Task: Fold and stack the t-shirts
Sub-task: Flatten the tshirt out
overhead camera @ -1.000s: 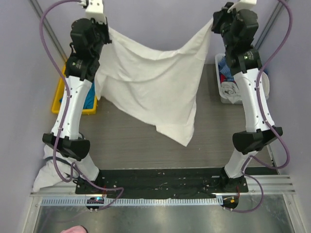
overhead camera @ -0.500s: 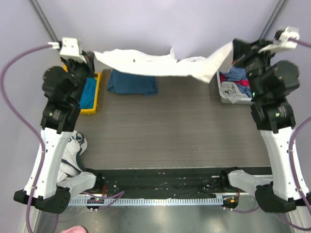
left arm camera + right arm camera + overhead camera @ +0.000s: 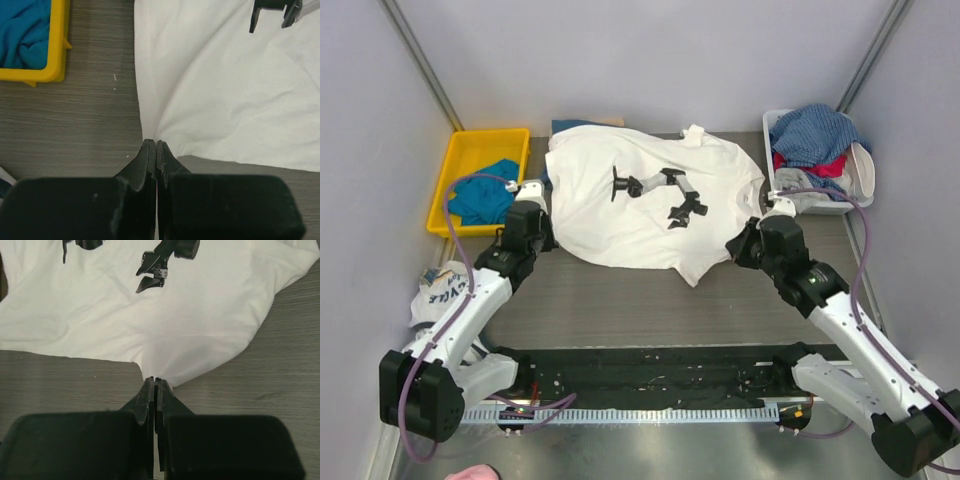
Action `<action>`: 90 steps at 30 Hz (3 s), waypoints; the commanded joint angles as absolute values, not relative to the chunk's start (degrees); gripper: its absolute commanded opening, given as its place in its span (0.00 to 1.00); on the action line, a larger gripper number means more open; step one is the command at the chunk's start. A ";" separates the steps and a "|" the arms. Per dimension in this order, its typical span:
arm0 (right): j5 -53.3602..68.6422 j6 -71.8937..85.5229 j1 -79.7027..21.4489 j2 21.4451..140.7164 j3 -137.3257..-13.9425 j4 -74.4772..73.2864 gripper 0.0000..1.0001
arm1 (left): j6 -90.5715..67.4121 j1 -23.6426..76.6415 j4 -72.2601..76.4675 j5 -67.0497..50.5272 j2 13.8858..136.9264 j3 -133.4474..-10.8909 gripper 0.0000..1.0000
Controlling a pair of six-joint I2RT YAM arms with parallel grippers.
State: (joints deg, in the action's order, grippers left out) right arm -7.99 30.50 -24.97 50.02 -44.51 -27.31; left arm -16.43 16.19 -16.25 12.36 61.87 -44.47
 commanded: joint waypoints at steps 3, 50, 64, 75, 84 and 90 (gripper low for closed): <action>-13.70 36.56 -27.77 42.91 -47.02 -32.95 0.01 | -26.18 16.70 -18.54 19.07 57.67 -41.86 0.00; -27.77 52.31 -27.86 33.13 -58.79 -67.77 0.70 | -56.52 19.60 -52.56 39.98 33.75 -40.25 0.96; -27.16 42.45 -27.86 50.97 -49.67 -40.70 0.70 | -39.11 20.12 -27.78 29.53 49.38 -38.94 1.00; -22.59 41.66 -27.95 65.62 -37.00 -15.84 0.69 | -37.80 21.62 -23.99 29.35 53.00 -37.27 1.00; -23.64 34.81 -27.77 83.22 -45.17 -9.24 0.69 | -36.83 21.62 -23.82 29.00 52.82 -36.83 1.00; -26.72 33.75 -27.34 89.82 -48.16 -10.10 0.69 | -36.74 21.53 -23.73 29.09 52.56 -36.30 1.00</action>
State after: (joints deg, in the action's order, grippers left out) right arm -23.44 35.55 -27.64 87.88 -45.19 -12.49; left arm -37.36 21.37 -26.35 28.91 53.82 -36.80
